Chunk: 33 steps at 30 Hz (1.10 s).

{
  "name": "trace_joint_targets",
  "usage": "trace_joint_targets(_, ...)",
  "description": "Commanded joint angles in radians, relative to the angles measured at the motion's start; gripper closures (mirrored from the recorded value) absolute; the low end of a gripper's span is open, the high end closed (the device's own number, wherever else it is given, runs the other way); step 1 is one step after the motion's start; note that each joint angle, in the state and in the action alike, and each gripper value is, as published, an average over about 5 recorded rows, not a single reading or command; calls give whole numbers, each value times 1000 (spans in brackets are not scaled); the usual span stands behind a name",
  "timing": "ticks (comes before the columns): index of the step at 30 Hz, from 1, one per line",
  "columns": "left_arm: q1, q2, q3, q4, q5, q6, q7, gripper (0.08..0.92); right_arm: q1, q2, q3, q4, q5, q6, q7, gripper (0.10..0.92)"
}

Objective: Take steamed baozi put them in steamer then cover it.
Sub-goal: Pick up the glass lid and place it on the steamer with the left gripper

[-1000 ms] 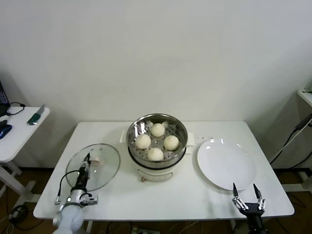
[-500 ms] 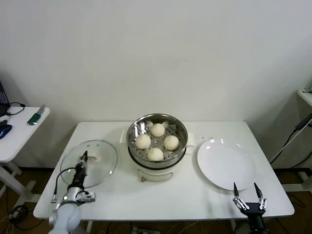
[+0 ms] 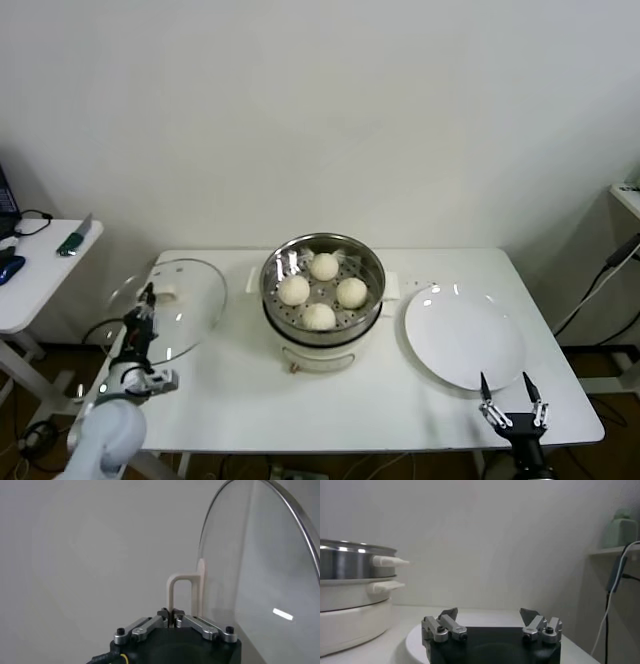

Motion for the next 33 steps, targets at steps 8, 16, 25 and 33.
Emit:
trace_joint_targets(8,-134,70,303,-299,-27,435,285,865,17,3,-14,-5,-47,-3,7,203)
trace_joint_targets(16,-257,-13,452,-274,94,511,348,865,27,-2,-19,-5,-48,-6,7,203)
trace_joint_targets(25,-351,-151,571,-213,209,516,367,865,31,-14,-9,-4,-48,-14,6,203)
trace_joint_targets(33,-395,-299,631,-121,292,508,353,865,26,-26,1,3,-39,-11,5,203)
